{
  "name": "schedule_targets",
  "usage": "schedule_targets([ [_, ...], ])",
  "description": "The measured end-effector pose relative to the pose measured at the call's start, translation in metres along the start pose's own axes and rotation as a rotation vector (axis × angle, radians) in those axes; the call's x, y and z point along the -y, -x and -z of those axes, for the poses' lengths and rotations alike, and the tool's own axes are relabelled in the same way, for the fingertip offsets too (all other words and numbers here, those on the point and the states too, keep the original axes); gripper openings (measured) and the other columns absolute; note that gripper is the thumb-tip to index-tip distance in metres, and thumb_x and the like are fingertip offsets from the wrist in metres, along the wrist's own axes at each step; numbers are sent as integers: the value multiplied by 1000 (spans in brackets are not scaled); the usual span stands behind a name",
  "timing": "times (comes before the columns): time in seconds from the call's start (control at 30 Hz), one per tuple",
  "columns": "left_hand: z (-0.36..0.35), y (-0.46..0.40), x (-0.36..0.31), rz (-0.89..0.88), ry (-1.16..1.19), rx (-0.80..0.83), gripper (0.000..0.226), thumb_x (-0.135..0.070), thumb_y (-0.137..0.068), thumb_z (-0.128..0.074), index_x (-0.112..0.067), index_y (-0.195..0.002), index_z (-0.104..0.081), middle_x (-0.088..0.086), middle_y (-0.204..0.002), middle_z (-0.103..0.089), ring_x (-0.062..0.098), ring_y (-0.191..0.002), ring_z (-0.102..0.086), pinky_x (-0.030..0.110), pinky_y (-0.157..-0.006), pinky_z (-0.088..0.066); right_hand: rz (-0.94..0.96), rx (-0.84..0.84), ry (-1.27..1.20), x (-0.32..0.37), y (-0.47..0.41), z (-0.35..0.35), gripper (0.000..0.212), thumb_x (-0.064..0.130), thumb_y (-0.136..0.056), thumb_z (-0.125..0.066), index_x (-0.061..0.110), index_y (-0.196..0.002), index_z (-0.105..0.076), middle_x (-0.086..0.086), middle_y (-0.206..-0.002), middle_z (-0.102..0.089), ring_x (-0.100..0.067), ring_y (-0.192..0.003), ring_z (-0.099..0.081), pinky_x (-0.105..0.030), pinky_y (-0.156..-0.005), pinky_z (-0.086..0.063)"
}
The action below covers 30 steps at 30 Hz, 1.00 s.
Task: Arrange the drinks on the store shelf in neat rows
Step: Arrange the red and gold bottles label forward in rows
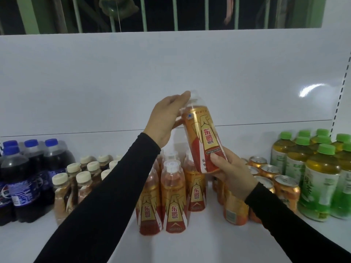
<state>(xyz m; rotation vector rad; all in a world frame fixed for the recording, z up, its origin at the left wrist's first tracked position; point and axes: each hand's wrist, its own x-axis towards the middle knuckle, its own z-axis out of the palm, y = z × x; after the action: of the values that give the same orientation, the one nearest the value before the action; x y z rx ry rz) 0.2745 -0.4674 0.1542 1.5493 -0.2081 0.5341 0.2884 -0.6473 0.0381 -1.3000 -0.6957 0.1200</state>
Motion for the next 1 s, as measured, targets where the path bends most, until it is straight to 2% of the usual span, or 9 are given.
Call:
schedule_targets([
  [0.1,-4,18,18,131,140,121,29,-37,-95,-63,-13,-112,-63,0,-92,-67,17,-81,-63,29,-68,-51,-91,57,-218,-4,4,-2,69,51,-67,-83,15,-122,-60,-12,-112,-72,-27,-102,-70,-34,-77,-59],
  [0.23,-11,33,35,162,255,144,53,-36,-80,-73,-6,-121,-61,8,-99,-72,21,-83,-71,30,-65,-56,-154,94,-403,-8,8,-2,95,55,-50,-91,16,-129,-56,-15,-119,-69,-30,-104,-69,-39,-77,-60],
  [0.4,-16,39,33,178,236,-30,48,-30,-84,-77,-8,-123,-59,5,-97,-74,17,-75,-72,28,-56,-55,-110,18,-158,-1,11,1,40,43,-98,-50,19,-129,-53,-7,-108,-72,-18,-91,-72,-29,-66,-58],
  [0.5,-21,41,32,157,215,-123,57,-31,-81,-81,-12,-129,-55,10,-107,-73,18,-78,-74,28,-57,-56,44,-66,182,5,13,2,52,41,-84,-61,32,-133,-47,9,-118,-63,-2,-103,-66,-23,-74,-57],
  [0.6,-27,43,30,138,212,-165,60,-31,-81,-82,-14,-130,-52,9,-106,-72,13,-73,-74,28,-59,-58,133,-112,320,3,17,0,65,45,-69,-74,44,-127,-44,15,-116,-62,-5,-108,-64,-28,-78,-59],
  [0.73,-32,45,33,132,171,-141,58,-34,-84,-78,-17,-131,-49,7,-108,-70,12,-79,-72,25,-65,-59,145,-128,153,4,20,0,54,33,-79,-69,27,-130,-54,10,-110,-71,-12,-103,-69,-25,-75,-58],
  [0.83,-29,45,34,155,192,-71,53,-34,-88,-73,-18,-134,-50,5,-101,-71,14,-79,-71,28,-71,-57,26,-92,-88,7,20,3,45,40,-91,-64,15,-128,-59,-7,-112,-72,-25,-103,-69,-35,-78,-60],
  [0.9,-29,46,35,184,218,-27,52,-35,-89,-72,-19,-134,-51,3,-94,-72,17,-82,-71,35,-77,-59,-37,-80,-226,8,20,1,46,46,-92,-60,15,-126,-59,-16,-116,-69,-31,-106,-68,-42,-85,-60],
  [1.0,-33,47,38,225,240,11,53,-34,-89,-73,-18,-134,-51,3,-91,-75,18,-80,-73,35,-75,-60,-79,-77,-348,11,20,-3,45,46,-89,-49,20,-124,-55,-9,-110,-73,-25,-100,-72,-36,-78,-61],
])
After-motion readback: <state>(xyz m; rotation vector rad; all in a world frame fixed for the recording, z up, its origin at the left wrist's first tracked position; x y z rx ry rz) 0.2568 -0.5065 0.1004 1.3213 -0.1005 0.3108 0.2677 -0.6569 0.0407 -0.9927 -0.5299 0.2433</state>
